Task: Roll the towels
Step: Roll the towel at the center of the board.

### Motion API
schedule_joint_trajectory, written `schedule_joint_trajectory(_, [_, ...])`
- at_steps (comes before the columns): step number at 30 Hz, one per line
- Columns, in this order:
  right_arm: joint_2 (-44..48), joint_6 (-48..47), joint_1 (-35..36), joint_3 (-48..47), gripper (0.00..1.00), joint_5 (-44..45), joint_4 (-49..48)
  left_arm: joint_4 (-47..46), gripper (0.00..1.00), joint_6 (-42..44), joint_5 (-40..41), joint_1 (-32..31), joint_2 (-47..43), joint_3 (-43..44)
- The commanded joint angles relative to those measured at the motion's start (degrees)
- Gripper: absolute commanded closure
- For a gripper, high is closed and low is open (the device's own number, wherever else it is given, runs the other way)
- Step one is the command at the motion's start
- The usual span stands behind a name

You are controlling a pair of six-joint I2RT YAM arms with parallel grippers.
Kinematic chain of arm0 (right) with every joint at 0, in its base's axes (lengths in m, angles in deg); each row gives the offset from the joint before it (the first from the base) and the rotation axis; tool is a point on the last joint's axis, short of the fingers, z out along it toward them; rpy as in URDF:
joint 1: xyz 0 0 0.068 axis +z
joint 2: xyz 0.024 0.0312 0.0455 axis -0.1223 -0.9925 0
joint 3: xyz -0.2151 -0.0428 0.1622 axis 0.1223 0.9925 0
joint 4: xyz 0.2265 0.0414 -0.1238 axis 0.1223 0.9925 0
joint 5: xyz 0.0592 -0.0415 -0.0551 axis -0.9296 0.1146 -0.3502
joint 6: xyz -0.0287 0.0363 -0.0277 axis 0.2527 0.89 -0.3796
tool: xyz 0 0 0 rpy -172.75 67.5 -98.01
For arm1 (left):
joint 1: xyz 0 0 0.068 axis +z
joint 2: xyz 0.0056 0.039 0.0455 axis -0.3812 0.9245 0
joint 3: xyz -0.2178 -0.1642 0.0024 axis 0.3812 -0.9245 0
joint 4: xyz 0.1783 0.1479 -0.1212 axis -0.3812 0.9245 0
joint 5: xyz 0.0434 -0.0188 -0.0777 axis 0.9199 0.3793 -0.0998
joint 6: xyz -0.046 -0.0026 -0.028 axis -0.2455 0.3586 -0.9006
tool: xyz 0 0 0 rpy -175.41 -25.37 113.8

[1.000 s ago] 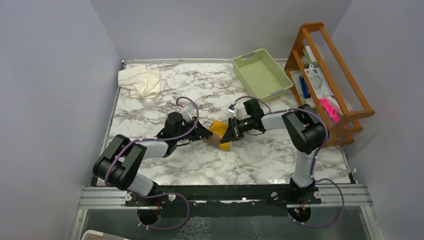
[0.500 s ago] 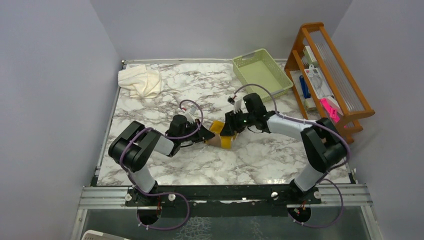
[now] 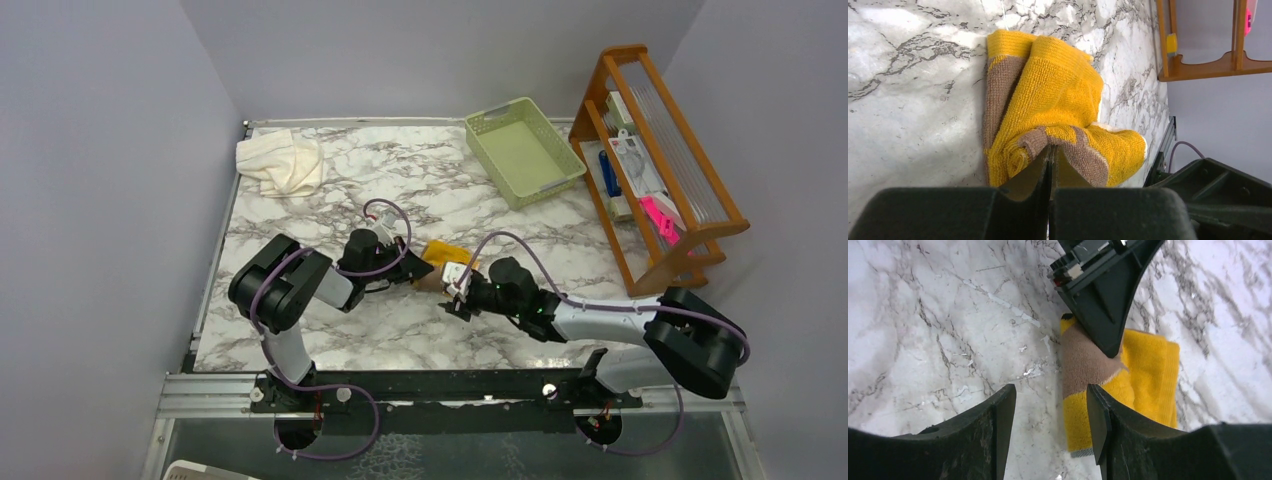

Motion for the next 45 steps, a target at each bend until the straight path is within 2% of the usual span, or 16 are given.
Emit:
schedule_joint_trajectory(1, [-2.29,-13.17,2.49,-1.68,0.46,6.00,-1.99,4.65,1.00,1.75,2.33,-0.54,2.78,-0.32])
schedule_joint_trajectory(7, [-9.87,-19.14,6.02,-4.49,0.48,18.10,-0.47,4.67,1.00,1.93,1.78,-0.53,3.15,0.10])
schedule_joint_trajectory(11, [-13.76,-19.79,6.46,-6.44,0.50,21.80,0.30,4.59,1.00,2.06,1.55,-0.53,3.41,0.31])
schedule_joint_trajectory(15, [-16.39,-18.67,6.80,-8.19,0.56,27.63,2.02,4.72,1.00,2.28,1.10,-0.58,3.58,0.26])
schedule_joint_trajectory(17, [-16.49,-16.62,6.77,-8.86,0.63,30.34,3.16,4.92,1.00,2.28,0.98,-0.54,3.50,0.31])
schedule_joint_trajectory(22, [-13.16,-12.23,6.25,-8.34,0.94,33.44,4.45,6.82,1.00,1.63,1.50,-0.17,1.36,0.34])
schedule_joint_trajectory(23, [-12.32,-10.77,5.73,-8.56,0.99,33.36,5.45,7.64,1.00,1.47,1.69,0.12,0.68,0.42])
schedule_joint_trajectory(24, [-11.45,-9.27,5.10,-8.66,0.99,33.32,6.37,8.72,1.00,1.29,1.77,0.47,-0.09,0.42])
schedule_joint_trajectory(27, [-7.62,-5.11,2.80,-8.84,0.99,29.19,9.29,12.12,1.00,1.02,2.30,2.07,-2.92,-0.23])
schedule_joint_trajectory(31, [-2.54,-1.27,0.15,-9.17,0.99,17.04,13.58,17.81,1.00,0.98,3.90,4.05,-9.60,-1.21])
schedule_joint_trajectory(36, [-0.99,-1.68,-0.08,-10.04,0.99,3.59,17.64,24.83,1.00,3.97,6.97,4.42,-17.93,1.79])
schedule_joint_trajectory(40, [-0.79,-1.89,-0.08,-9.02,0.99,-1.61,17.01,26.20,1.00,6.36,5.70,4.47,-16.80,6.49])
schedule_joint_trajectory(45, [-2.00,2.42,-0.64,-9.67,0.99,-7.90,18.50,26.20,1.00,6.88,4.09,4.44,-15.83,9.70])
